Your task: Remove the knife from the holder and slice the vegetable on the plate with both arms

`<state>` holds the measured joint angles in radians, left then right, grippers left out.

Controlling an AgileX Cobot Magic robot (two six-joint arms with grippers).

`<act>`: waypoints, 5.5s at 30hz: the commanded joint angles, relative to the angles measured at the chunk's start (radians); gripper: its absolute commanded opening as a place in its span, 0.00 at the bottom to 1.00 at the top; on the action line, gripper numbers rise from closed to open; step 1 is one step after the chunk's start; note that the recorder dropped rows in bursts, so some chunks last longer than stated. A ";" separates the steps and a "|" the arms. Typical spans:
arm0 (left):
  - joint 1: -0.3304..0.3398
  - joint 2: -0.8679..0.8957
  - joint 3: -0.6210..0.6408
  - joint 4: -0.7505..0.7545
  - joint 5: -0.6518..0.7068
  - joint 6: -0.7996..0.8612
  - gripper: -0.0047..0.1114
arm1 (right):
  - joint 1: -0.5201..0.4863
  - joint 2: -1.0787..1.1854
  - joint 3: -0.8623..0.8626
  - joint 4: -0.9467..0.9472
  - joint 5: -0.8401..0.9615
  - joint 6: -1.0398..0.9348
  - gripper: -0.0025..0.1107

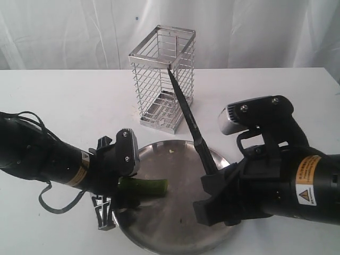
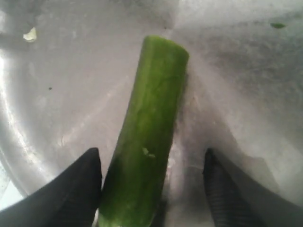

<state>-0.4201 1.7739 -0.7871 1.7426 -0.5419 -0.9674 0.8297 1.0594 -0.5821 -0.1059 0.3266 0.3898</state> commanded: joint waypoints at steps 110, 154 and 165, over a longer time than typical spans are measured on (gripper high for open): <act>0.069 -0.053 -0.123 -0.350 -0.091 -0.628 0.60 | -0.014 0.608 -0.277 -0.020 0.303 -0.123 0.02; 0.041 0.054 -0.162 -0.343 -0.201 -0.604 0.21 | -0.014 0.608 -0.277 -0.022 0.278 -0.121 0.02; -0.050 0.173 -0.162 -0.345 0.048 -0.572 0.21 | -0.014 0.608 -0.277 -0.022 0.305 -0.123 0.02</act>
<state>-0.4653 1.9019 -0.9579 1.3789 -0.5946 -1.5464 0.8202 1.6679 -0.8543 -0.1287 0.6200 0.2781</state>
